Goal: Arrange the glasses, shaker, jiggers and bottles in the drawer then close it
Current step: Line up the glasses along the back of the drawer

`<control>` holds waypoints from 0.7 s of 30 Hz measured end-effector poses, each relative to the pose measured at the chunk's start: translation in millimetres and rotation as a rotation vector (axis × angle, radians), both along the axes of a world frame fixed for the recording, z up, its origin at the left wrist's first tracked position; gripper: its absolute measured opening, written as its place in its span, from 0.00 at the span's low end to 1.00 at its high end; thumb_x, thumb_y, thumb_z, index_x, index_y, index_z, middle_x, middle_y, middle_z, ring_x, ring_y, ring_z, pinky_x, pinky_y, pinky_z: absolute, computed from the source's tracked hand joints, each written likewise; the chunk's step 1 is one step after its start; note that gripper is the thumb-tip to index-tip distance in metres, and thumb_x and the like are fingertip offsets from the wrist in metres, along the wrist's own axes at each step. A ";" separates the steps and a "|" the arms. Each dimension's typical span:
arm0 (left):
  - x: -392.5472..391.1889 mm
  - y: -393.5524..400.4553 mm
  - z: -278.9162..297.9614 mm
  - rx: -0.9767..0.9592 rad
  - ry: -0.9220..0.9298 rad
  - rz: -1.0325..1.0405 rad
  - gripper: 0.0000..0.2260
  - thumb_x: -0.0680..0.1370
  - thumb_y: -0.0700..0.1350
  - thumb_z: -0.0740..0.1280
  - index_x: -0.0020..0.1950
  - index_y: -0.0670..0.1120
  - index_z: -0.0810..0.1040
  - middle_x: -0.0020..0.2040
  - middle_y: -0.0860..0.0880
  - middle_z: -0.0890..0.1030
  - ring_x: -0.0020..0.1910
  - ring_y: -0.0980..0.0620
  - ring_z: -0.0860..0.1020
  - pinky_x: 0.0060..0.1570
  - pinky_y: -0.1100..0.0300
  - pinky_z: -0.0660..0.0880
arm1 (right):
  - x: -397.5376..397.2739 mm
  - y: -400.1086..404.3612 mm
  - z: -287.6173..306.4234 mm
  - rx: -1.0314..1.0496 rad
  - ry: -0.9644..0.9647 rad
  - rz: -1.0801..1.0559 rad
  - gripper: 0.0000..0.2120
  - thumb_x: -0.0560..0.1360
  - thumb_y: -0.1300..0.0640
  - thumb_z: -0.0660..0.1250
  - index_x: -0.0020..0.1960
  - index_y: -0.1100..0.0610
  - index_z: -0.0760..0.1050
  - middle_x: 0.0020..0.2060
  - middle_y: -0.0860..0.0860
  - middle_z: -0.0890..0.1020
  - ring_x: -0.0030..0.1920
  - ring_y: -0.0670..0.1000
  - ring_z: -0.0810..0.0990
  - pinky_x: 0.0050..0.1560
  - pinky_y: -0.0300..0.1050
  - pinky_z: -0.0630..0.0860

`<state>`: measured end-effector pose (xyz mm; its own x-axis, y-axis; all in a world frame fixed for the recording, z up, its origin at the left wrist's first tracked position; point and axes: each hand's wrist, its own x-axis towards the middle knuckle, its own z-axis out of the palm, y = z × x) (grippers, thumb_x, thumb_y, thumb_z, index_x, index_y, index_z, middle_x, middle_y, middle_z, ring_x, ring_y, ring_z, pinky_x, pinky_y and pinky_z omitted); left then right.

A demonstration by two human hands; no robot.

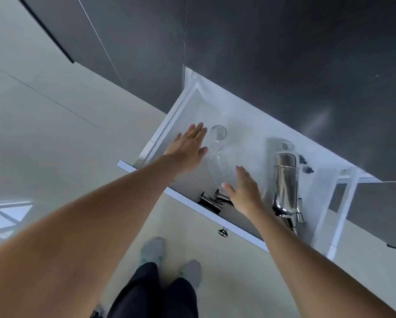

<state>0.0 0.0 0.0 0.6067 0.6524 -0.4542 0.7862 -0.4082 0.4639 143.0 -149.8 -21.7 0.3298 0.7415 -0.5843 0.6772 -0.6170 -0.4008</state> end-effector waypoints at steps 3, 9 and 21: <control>17.9 15.1 -26.4 0.038 -0.089 -0.044 0.28 0.83 0.50 0.56 0.80 0.48 0.49 0.81 0.49 0.48 0.80 0.49 0.49 0.77 0.48 0.52 | -3.0 13.4 -30.4 0.071 -0.009 -0.064 0.38 0.73 0.49 0.70 0.75 0.61 0.57 0.73 0.60 0.64 0.74 0.57 0.62 0.71 0.47 0.61; 40.8 21.8 -61.5 0.032 -0.183 -0.036 0.31 0.80 0.50 0.63 0.79 0.55 0.51 0.80 0.54 0.52 0.74 0.45 0.66 0.68 0.49 0.69 | -8.4 12.7 -66.6 0.138 -0.013 -0.176 0.36 0.66 0.52 0.77 0.68 0.58 0.63 0.58 0.59 0.78 0.60 0.59 0.75 0.58 0.47 0.71; 52.4 63.9 -59.9 0.147 -0.174 0.149 0.29 0.77 0.48 0.68 0.75 0.53 0.60 0.71 0.45 0.72 0.61 0.38 0.77 0.57 0.43 0.77 | 25.4 61.2 -34.6 0.274 -0.117 -0.247 0.26 0.73 0.53 0.70 0.67 0.59 0.65 0.60 0.60 0.75 0.58 0.58 0.75 0.52 0.41 0.68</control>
